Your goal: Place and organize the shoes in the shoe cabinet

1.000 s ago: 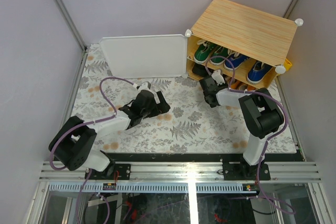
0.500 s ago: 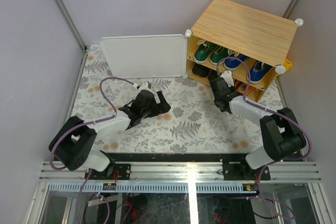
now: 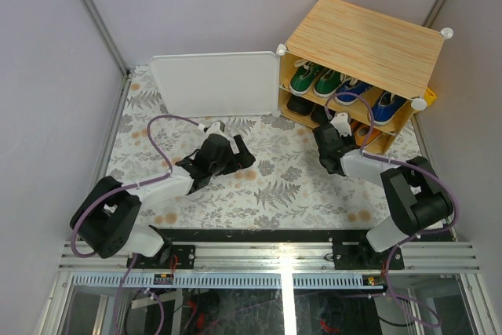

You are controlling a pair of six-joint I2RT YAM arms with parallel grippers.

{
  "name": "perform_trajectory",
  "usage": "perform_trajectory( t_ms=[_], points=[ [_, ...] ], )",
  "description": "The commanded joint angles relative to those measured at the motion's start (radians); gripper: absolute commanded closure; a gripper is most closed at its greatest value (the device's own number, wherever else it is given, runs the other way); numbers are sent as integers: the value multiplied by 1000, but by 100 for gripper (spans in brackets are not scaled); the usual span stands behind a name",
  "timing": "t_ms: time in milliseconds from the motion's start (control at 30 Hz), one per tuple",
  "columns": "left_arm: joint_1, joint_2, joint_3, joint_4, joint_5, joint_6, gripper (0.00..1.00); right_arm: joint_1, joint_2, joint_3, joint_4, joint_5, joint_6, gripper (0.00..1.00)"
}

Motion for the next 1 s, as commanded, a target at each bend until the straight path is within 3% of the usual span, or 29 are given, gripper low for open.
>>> perform_trajectory(
  t_ms=[0,267,300,367,433,600,800,967],
  points=[
    [9,-29,-16,43,-3,3,8,-1,35,-4,194,176,-39,75],
    [9,-61,10,-6,-13,23,7,0,-15,11,180,100,-11,72],
    [8,-75,15,-20,-13,29,7,-1,-21,5,184,103,-13,68],
    [9,-100,23,-46,-15,41,0,-1,-5,-2,219,109,-41,46],
    [9,-130,29,-79,-30,46,0,-2,42,23,226,114,-52,40],
    [9,-214,30,-147,-70,53,0,-2,149,50,321,222,-100,38],
    [9,-249,23,-156,-84,56,0,-21,140,23,370,354,-105,39],
    [9,-239,14,-151,-80,55,0,-54,138,49,204,435,21,39]
  ],
)
